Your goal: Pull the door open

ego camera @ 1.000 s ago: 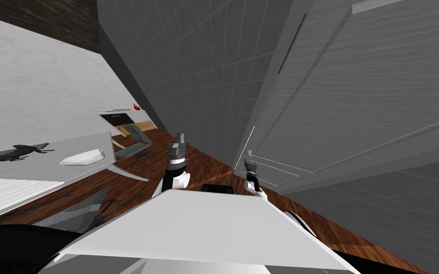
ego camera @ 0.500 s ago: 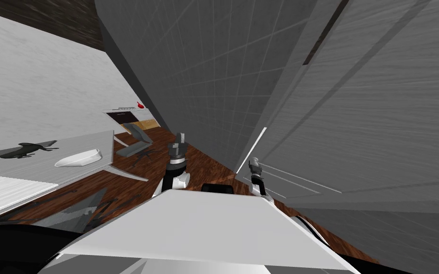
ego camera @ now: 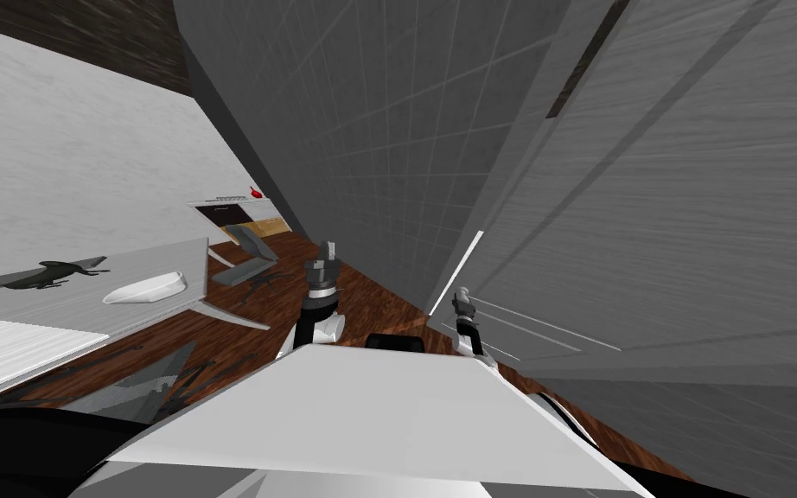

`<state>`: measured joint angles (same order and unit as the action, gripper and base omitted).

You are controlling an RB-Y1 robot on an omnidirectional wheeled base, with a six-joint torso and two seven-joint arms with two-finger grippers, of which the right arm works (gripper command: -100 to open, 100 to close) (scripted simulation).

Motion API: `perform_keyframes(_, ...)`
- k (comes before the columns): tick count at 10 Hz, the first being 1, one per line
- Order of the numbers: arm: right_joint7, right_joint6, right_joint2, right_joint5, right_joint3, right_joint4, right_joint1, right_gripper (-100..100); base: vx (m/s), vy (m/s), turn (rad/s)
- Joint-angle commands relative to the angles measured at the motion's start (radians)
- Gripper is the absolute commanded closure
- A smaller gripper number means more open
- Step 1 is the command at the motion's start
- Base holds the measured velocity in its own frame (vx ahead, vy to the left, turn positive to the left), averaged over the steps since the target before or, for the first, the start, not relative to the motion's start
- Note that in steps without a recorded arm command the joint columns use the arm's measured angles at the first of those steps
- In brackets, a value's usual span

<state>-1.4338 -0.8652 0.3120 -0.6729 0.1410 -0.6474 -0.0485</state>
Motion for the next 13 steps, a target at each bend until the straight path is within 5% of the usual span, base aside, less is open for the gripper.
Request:
perform_keyframes(1,-0.001,-0.002,-0.002,0.0,0.0,-0.001,-0.001,100,0.0,0.0,0.0)
perform_keyframes(11,-0.112,-0.014,0.073,0.034,0.105,-0.059,0.057,100,-0.186,-0.023,0.105)
perform_keyframes(13,-0.114,-0.014,0.073,0.035,0.109,-0.056,0.057,100,-0.167,-0.027,0.074)
